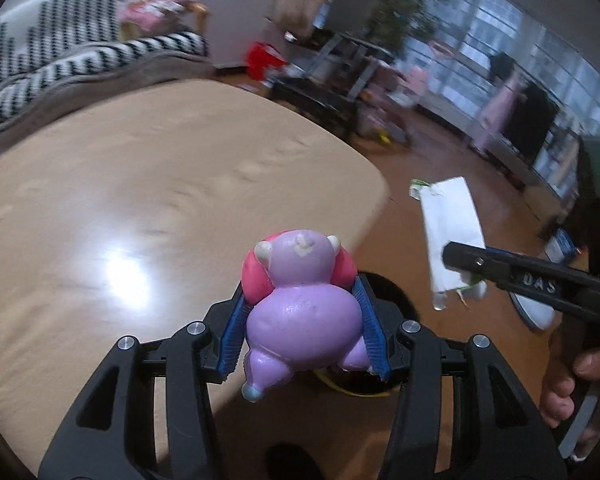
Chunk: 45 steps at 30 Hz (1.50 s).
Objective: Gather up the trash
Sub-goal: 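Carry the pig toy and paper box to the black bin and open both grippers, then return both grippers over the table toward the remaining trash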
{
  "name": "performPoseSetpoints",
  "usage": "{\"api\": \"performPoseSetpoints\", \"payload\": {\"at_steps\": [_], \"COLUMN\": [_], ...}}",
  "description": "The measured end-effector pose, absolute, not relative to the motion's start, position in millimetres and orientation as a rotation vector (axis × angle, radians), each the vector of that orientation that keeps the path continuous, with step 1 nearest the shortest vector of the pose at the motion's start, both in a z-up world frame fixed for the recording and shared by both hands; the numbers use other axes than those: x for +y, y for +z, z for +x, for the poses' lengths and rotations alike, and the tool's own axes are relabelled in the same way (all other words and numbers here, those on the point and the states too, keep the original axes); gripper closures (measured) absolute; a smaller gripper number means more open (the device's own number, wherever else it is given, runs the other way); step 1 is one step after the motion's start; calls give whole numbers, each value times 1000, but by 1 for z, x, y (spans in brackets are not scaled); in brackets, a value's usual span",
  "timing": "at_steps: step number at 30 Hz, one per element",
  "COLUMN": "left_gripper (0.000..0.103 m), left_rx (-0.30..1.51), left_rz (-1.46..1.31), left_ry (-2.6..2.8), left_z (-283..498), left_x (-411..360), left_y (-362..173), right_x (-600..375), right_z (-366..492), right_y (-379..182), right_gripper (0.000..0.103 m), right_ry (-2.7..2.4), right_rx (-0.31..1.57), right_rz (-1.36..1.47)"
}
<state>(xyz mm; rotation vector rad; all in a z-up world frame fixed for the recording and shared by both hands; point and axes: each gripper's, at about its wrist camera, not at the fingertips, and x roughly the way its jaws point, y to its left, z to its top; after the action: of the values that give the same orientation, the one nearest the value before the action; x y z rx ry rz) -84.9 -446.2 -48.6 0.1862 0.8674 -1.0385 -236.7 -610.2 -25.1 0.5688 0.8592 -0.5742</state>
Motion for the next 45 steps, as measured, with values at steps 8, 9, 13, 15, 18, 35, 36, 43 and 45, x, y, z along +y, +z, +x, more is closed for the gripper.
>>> {"api": "performPoseSetpoints", "payload": {"at_steps": [8, 9, 13, 15, 18, 35, 36, 43, 45], "left_gripper": [53, 53, 53, 53, 53, 29, 29, 23, 20], "left_rx": [941, 947, 968, 970, 972, 973, 969, 940, 927], "left_rz": [271, 274, 275, 275, 278, 277, 277, 283, 282], "left_ry": [-1145, -1147, -1139, -1138, -1147, -1180, -1181, -1184, -1181], "left_z": [-124, -124, -123, -124, -128, -132, -132, -134, -132], "left_x": [-502, -505, -515, -518, -524, -538, -538, -529, -521], "left_y": [-87, -89, -96, -97, -97, -105, -105, -95, -88], "right_x": [-658, -658, -655, -654, -656, -661, -661, -653, -649], "right_z": [-271, -271, -269, -267, -267, -273, -273, -271, -267], "right_y": [-54, -54, -51, -51, -52, -52, -52, -42, -35], "right_gripper": [74, 74, 73, 73, 73, 54, 53, 48, 46], "right_ry": [-614, -613, -603, -602, -604, -634, -638, -632, -621], "right_rx": [899, 898, 895, 898, 900, 906, 907, 877, 859], "right_rz": [682, 683, 677, 678, 676, 698, 696, 686, 674]}}
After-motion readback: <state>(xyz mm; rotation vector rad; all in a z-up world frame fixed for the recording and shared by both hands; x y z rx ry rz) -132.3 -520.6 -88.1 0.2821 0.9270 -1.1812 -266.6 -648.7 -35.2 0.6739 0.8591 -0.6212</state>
